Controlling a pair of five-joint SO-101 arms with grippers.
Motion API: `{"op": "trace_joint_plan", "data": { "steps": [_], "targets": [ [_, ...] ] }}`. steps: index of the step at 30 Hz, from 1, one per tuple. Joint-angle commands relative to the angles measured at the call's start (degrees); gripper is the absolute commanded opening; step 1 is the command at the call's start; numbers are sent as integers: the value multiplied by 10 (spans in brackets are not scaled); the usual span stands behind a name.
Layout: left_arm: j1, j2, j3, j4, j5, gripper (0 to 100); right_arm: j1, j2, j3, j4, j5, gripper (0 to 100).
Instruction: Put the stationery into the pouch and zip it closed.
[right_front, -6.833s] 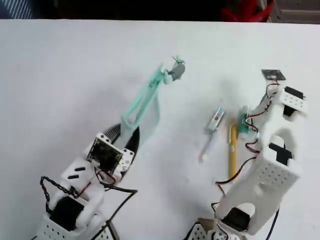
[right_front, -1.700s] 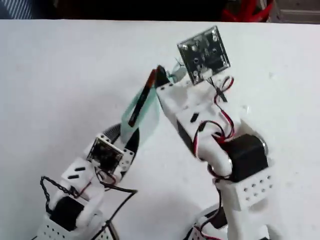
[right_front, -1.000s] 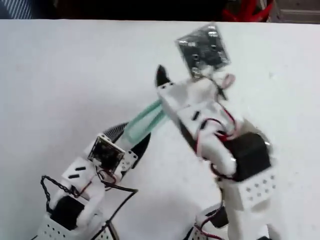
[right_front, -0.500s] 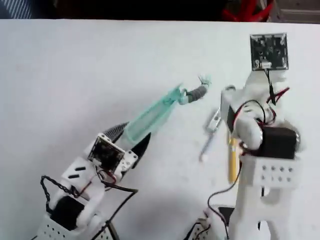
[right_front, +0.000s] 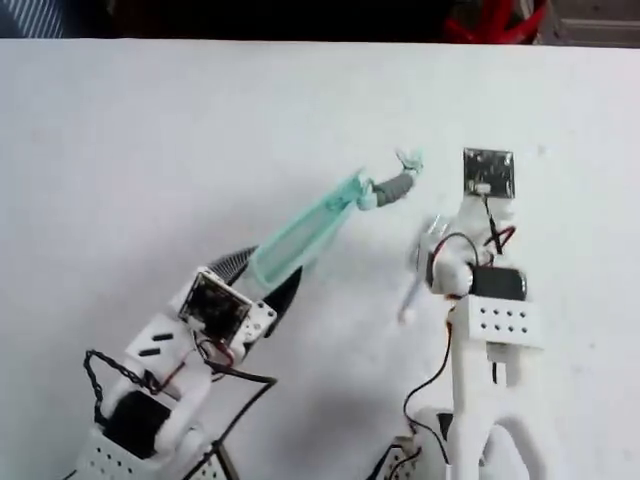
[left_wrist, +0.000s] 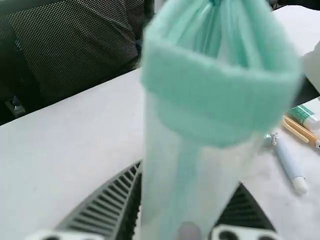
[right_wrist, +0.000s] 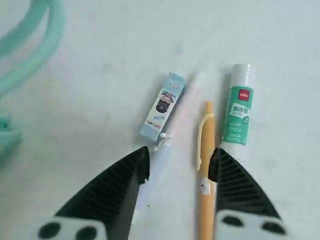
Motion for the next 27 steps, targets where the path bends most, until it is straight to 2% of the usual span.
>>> {"op": "trace_joint_plan", "data": {
  "steps": [1, 27],
  "targets": [
    [0, -5, -2, -12, 0, 191, 1, -13, 27, -50, -6, 191],
    [1, -5, -2, -12, -1, 191, 0, -8, 44, -70, -6, 191]
  ]
}}
